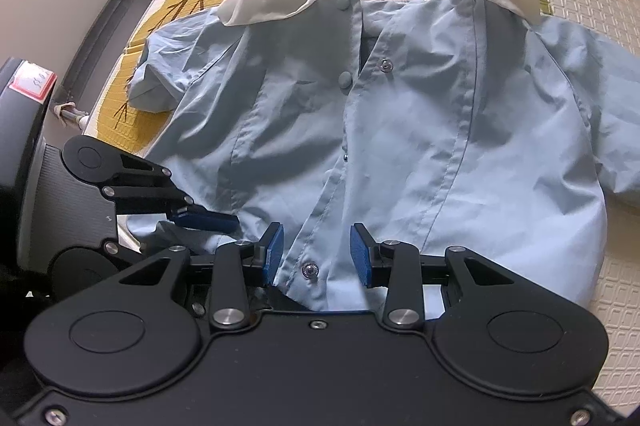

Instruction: Fold clothes

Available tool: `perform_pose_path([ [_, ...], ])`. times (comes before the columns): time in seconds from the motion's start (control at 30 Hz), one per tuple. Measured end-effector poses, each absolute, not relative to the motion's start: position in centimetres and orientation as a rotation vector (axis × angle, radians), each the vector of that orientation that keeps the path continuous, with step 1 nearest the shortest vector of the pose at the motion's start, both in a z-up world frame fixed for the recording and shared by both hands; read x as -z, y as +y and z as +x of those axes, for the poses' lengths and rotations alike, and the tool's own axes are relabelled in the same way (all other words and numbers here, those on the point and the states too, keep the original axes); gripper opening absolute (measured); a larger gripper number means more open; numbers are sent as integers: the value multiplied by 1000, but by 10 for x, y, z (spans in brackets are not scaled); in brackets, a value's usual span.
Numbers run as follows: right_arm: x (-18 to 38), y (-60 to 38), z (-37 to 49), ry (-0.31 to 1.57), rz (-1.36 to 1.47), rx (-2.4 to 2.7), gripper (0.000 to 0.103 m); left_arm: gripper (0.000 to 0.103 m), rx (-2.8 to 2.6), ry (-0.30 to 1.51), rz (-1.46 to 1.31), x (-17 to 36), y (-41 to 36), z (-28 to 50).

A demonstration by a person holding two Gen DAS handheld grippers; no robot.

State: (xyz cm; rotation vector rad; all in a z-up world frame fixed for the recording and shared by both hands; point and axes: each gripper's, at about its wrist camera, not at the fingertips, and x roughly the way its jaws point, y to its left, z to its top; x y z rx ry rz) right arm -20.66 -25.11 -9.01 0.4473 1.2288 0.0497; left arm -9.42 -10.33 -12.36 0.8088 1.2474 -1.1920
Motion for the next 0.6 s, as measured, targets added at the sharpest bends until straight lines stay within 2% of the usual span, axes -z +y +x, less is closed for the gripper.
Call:
perform_pose_path([
  [0.17,91,-252,-207,1234,445,-42,35,20,1166,1272,739,118,-99,-86],
  [0.6,108,-259,-212,1318,413,14,35,19,1020,1313,472,100,-68,-56],
])
